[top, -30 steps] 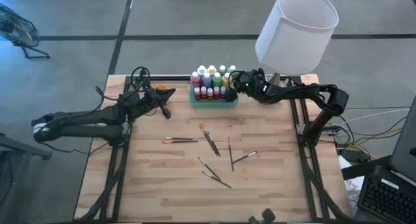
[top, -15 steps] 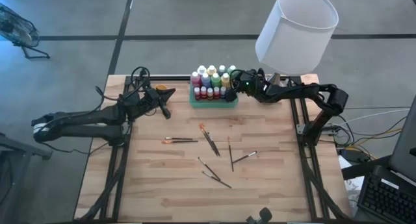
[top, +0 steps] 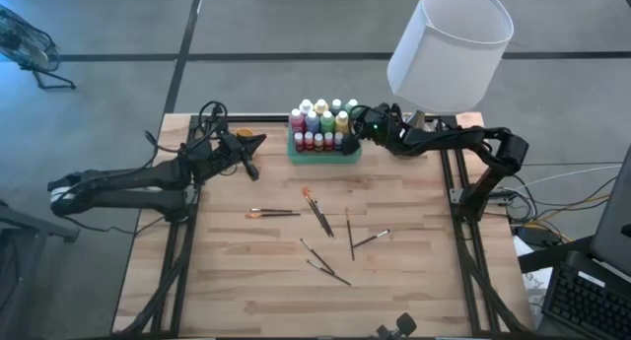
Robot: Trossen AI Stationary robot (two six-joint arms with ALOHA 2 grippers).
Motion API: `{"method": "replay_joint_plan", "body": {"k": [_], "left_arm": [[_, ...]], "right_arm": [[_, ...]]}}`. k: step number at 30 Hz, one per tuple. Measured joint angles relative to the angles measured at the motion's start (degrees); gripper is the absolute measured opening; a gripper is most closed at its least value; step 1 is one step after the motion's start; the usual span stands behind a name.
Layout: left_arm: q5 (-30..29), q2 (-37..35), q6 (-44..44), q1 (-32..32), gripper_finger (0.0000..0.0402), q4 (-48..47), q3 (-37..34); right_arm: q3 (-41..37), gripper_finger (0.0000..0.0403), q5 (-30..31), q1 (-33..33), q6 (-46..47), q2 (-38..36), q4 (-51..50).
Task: Pick & Place Paint Supplies
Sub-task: Adjust the paint bottles in the green bin
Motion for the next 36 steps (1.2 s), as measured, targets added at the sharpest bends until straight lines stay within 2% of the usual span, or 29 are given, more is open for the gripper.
{"method": "replay_joint_plan", "body": {"k": [10,15,23,26,29,36], "left_arm": [[0.21,0.0,0.0,0.0,0.0005,0.0,0.0],[0.19,0.0,0.0,0.0,0.0005,-0.02,0.0],[-0.14,0.02,0.0,0.02,0.0005,0.3,0.0],[-0.14,0.02,-0.13,0.02,0.0005,0.35,0.0],[-0.11,0.02,-1.19,0.01,0.0005,0.46,0.0],[-0.11,0.02,-1.68,0.02,0.0005,-0.2,0.02]], "right_arm": [[-0.02,0.0008,1.87,-0.09,-1.4,-0.45,0.65],[-0.02,0.0008,2.07,1.2,-1.57,-4.54,-1.56],[-0.02,0.0008,1.41,5.69,-1.61,-15.26,-16.55],[-0.02,0.0008,-3.38,7.13,-0.88,-17.58,-23.19],[-0.35,0.0008,-6.7,8.27,1.04,-17.3,-25.03],[-0.87,0.0008,-7.2,10.1,0.93,-9.3,-23.39]]}}
